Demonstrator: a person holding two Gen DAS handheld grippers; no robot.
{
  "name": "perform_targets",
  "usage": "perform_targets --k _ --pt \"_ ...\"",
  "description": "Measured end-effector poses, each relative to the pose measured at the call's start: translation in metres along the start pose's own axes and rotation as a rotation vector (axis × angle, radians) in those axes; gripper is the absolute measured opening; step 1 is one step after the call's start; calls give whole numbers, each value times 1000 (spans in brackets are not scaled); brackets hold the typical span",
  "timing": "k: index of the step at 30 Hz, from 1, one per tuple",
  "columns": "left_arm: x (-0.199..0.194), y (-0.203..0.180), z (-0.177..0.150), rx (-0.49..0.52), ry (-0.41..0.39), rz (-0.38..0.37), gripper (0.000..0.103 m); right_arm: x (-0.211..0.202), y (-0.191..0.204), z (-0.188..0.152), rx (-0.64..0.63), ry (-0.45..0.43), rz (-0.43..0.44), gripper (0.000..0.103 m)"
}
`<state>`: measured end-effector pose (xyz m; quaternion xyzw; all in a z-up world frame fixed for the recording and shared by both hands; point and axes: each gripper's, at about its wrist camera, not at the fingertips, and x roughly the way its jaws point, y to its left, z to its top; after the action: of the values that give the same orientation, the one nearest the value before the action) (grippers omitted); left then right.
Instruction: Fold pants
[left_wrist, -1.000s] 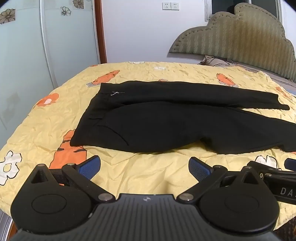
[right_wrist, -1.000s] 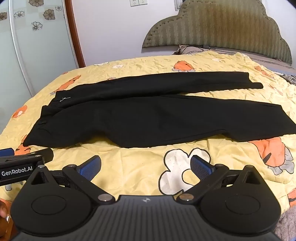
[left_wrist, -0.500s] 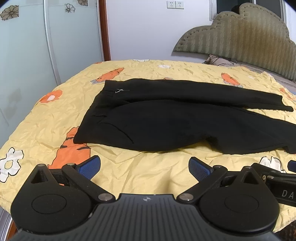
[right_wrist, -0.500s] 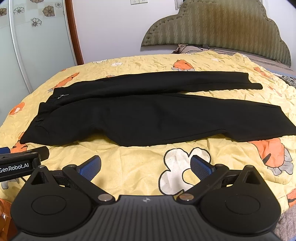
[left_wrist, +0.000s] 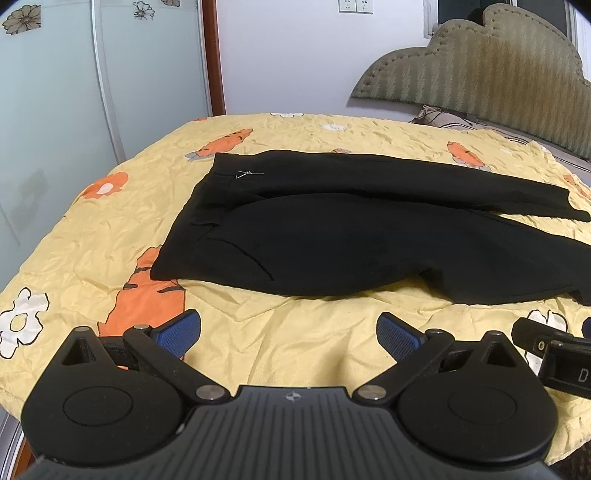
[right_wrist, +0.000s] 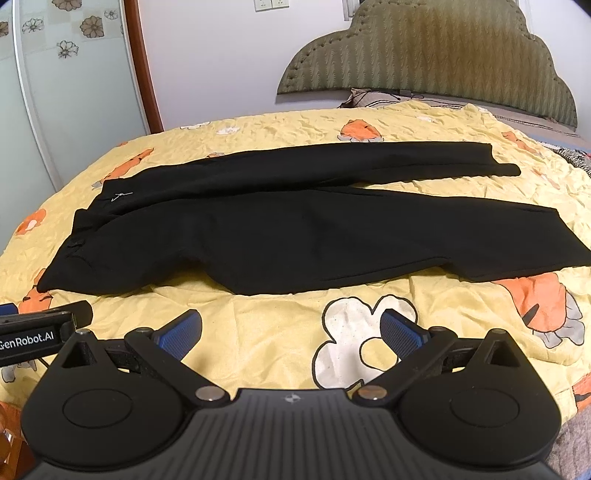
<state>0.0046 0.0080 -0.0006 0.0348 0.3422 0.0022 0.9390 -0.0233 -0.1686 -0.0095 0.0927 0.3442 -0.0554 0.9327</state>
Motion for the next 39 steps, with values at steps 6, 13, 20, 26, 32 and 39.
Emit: perform_targets --k 6,13,20,26,32,39 --pt "1 -1 -1 10 0 3 103 0 -1 0 4 -4 15 103" --pt "3 -1 -1 10 4 4 103 0 -4 0 11 -1 31 103" --pt "3 -1 -2 10 7 3 103 0 -4 0 7 -4 40 103" --pt "3 -1 -2 5 6 0 103 -1 -3 0 4 -6 50 103" --pt "3 -1 -2 1 5 1 103 -3 -2 0 -3 -10 61 103" --pt "3 -1 -2 0 8 3 103 -4 -2 1 -19 -18 71 103"
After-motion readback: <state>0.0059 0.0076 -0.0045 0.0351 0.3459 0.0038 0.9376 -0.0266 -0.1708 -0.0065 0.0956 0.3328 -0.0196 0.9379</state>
